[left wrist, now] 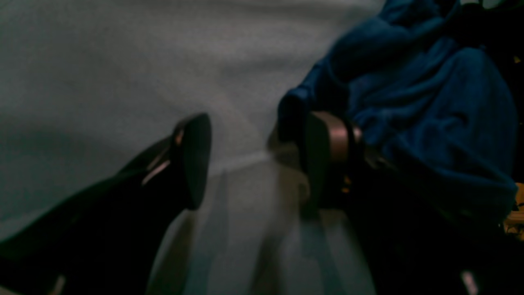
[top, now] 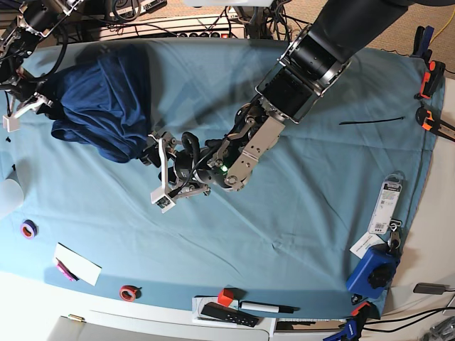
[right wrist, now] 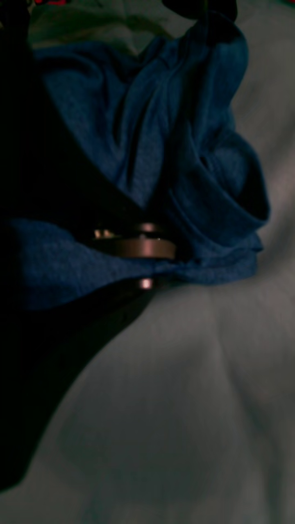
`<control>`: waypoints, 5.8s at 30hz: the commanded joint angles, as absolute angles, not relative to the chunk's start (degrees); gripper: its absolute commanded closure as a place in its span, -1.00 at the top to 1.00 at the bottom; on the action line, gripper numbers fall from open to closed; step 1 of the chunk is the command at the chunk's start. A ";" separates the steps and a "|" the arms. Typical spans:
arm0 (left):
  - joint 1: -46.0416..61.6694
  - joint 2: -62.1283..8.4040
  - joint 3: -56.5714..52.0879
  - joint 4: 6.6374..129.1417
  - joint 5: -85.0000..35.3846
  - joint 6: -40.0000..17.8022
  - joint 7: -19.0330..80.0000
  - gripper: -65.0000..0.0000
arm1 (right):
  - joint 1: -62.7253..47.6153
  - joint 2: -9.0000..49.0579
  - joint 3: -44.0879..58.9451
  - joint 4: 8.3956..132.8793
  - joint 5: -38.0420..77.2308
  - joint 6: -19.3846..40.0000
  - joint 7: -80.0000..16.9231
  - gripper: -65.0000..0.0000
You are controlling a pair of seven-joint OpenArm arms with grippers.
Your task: Layout the t-shirt on the table in an organized manner, then fold the t-shirt properly
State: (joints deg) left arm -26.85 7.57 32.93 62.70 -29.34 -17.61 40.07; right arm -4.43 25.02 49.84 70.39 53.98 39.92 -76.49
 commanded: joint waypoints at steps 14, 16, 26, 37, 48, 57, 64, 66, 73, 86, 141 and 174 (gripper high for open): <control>-28.58 9.00 32.80 63.81 -29.98 -17.85 38.52 0.12 | -3.97 27.59 53.47 71.13 49.19 40.00 -71.75 -1.00; -28.58 9.00 32.80 63.81 -29.98 -17.85 38.52 0.12 | -3.97 27.59 56.27 71.13 49.17 40.00 -71.77 -1.00; -28.58 9.00 32.80 63.81 -30.00 -17.87 38.52 0.12 | -4.14 27.55 67.59 71.13 49.17 40.00 -72.07 -1.00; -28.58 9.00 32.80 63.81 -28.58 -17.87 38.52 0.12 | -4.14 27.59 67.46 71.13 48.34 40.00 -70.78 -0.06; -28.77 8.03 32.47 64.05 -23.94 -17.85 36.42 -0.04 | -4.10 35.53 68.01 71.16 48.62 40.00 -64.12 -0.06; -28.69 4.73 20.29 70.11 -26.00 -29.21 34.24 -1.00 | -2.87 37.63 78.46 72.47 60.45 40.00 -58.70 -0.17; -24.25 -0.43 9.82 79.33 -31.03 -39.40 34.39 -1.00 | -6.04 37.21 81.10 84.03 60.38 40.00 -58.70 -0.21; -21.32 -1.78 6.74 83.11 -32.25 -40.00 33.95 -1.00 | -7.44 36.10 81.10 89.49 59.92 40.00 -58.81 -0.32; -8.14 -5.85 -3.05 97.56 -33.85 -40.00 32.93 -1.00 | -12.19 29.87 81.03 103.63 59.57 40.00 -58.89 -0.33; 17.69 -14.00 -24.16 107.77 -59.51 -40.00 45.50 -1.00 | -24.60 19.29 78.39 106.50 73.67 40.00 -68.77 -0.33; 35.55 -28.45 1.13 69.21 -42.48 -40.00 43.33 -1.00 | -38.65 24.43 0.93 61.47 36.32 40.00 -54.13 -0.33; 12.97 -10.74 16.73 39.68 -7.16 -7.40 14.79 -1.00 | -14.35 6.02 -13.39 28.71 26.52 2.44 -11.22 -0.34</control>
